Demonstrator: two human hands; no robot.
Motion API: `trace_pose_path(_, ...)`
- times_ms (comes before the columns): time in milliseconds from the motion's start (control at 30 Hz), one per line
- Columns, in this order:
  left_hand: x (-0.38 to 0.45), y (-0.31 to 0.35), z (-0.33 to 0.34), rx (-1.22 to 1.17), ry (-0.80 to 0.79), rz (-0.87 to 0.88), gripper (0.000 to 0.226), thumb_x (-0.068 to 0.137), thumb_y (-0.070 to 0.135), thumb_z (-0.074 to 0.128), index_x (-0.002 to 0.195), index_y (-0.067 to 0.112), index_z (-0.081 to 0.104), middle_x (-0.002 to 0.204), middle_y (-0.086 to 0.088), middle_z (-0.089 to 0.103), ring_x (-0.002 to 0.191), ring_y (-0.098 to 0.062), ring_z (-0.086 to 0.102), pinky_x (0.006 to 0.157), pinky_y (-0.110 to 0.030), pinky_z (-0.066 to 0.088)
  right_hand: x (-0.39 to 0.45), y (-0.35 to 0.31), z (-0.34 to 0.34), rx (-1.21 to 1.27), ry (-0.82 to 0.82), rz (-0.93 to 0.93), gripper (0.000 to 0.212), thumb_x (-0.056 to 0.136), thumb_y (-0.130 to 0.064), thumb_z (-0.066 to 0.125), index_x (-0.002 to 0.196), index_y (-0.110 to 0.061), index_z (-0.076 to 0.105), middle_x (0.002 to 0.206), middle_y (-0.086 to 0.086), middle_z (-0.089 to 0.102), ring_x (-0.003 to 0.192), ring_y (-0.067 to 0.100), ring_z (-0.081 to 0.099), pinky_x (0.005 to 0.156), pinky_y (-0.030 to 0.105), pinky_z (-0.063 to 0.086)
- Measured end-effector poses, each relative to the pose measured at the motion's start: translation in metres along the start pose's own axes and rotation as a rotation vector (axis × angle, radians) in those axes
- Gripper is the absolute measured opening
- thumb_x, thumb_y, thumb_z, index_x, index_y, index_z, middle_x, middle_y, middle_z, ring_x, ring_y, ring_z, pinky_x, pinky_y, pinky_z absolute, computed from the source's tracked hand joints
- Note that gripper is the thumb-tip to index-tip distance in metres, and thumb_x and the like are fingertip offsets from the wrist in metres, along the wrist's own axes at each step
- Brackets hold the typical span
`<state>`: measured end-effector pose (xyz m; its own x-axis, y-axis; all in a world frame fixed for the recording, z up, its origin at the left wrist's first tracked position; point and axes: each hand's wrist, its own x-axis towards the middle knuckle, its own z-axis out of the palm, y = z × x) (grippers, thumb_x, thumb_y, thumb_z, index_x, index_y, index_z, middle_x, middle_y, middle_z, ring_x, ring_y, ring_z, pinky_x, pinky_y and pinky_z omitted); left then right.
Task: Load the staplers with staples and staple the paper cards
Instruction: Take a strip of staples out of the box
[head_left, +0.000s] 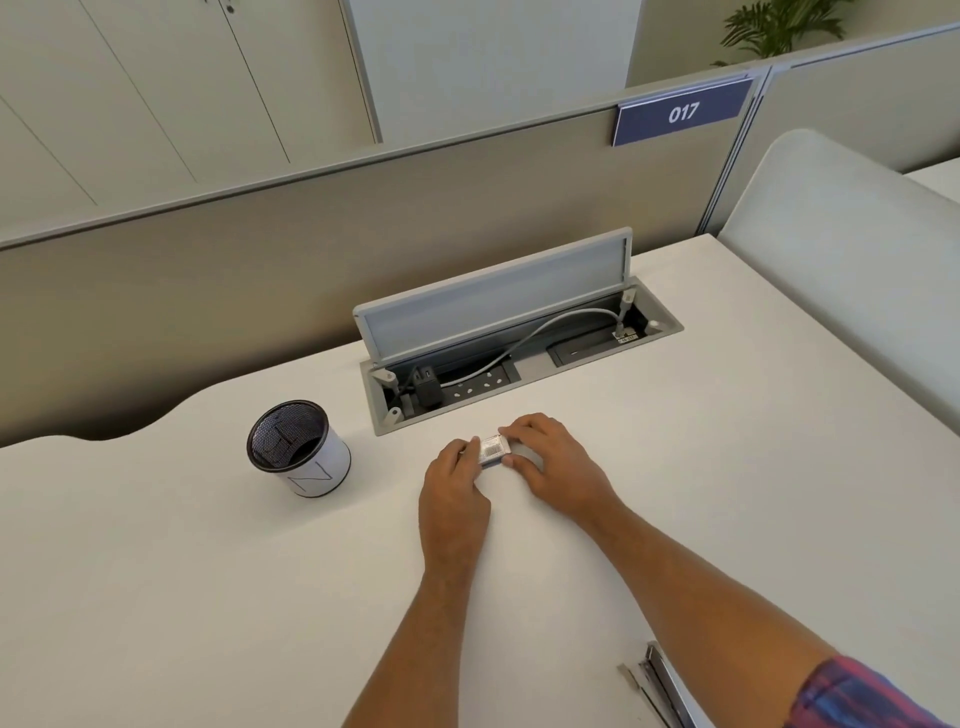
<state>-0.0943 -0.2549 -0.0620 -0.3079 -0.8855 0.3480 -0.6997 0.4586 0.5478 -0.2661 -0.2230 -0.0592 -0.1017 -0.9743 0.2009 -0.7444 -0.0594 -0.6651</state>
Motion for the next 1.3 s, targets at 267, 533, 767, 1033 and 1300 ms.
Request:
trace_pose_path(267, 0.0006, -0.0011, -0.0003, 0.021, -0.011, 0.000, 0.056, 0.073, -0.020, 0.063, 0.125, 0.002, 0.069, 0.118, -0.014, 0.067, 0.104, -0.032, 0.061, 0.088, -0.038, 0.054, 0.0016, 0.0020, -0.0019, 0.057, 0.014, 0.022, 0.027, 0.096, -0.021, 0.070, 0.122, -0.013, 0.070, 0.115, -0.002, 0.063, 0.106, 0.015, 0.058, 0.094, 0.026, 0.048)
trace_pose_path(533, 0.0003, 0.0006, -0.0028, -0.014, 0.011, -0.079, 0.051, 0.078, -0.018, 0.061, 0.125, 0.003, 0.069, 0.120, -0.012, 0.067, 0.106, -0.031, 0.060, 0.090, -0.039, 0.053, 0.0000, -0.0006, -0.0018, 0.049, 0.053, 0.050, 0.026, 0.094, -0.015, 0.067, 0.120, -0.009, 0.069, 0.114, 0.000, 0.062, 0.102, 0.015, 0.058, 0.093, 0.033, 0.054)
trace_pose_path(767, 0.0007, 0.0022, -0.0026, -0.002, 0.007, -0.091, 0.050, 0.079, -0.017, 0.060, 0.125, 0.003, 0.068, 0.120, -0.012, 0.067, 0.107, -0.031, 0.059, 0.091, -0.041, 0.053, -0.0025, -0.0054, -0.0035, 0.024, 0.081, 0.019, 0.026, 0.095, -0.012, 0.064, 0.119, -0.017, 0.074, 0.115, 0.000, 0.057, 0.099, 0.016, 0.059, 0.081, 0.023, 0.051)
trace_pose_path(1033, 0.0008, 0.0026, -0.0027, -0.005, 0.016, -0.098, 0.047, 0.082, -0.015, 0.059, 0.124, 0.004, 0.068, 0.119, -0.011, 0.066, 0.106, -0.030, 0.059, 0.091, -0.041, 0.052, -0.0024, -0.0050, -0.0026, 0.049, 0.101, 0.033, 0.021, 0.096, -0.017, 0.065, 0.113, -0.011, 0.075, 0.108, -0.002, 0.058, 0.090, 0.014, 0.061, 0.076, 0.026, 0.056)
trace_pose_path(1300, 0.0019, 0.0029, -0.0023, 0.000, 0.019, -0.097, 0.047, 0.082, -0.014, 0.058, 0.124, 0.004, 0.068, 0.118, -0.011, 0.066, 0.105, -0.030, 0.059, 0.091, -0.041, 0.053, 0.0026, -0.0031, -0.0006, 0.028, 0.141, 0.127, 0.019, 0.099, -0.024, 0.065, 0.106, -0.009, 0.075, 0.102, -0.004, 0.058, 0.086, 0.010, 0.058, 0.070, 0.018, 0.048)
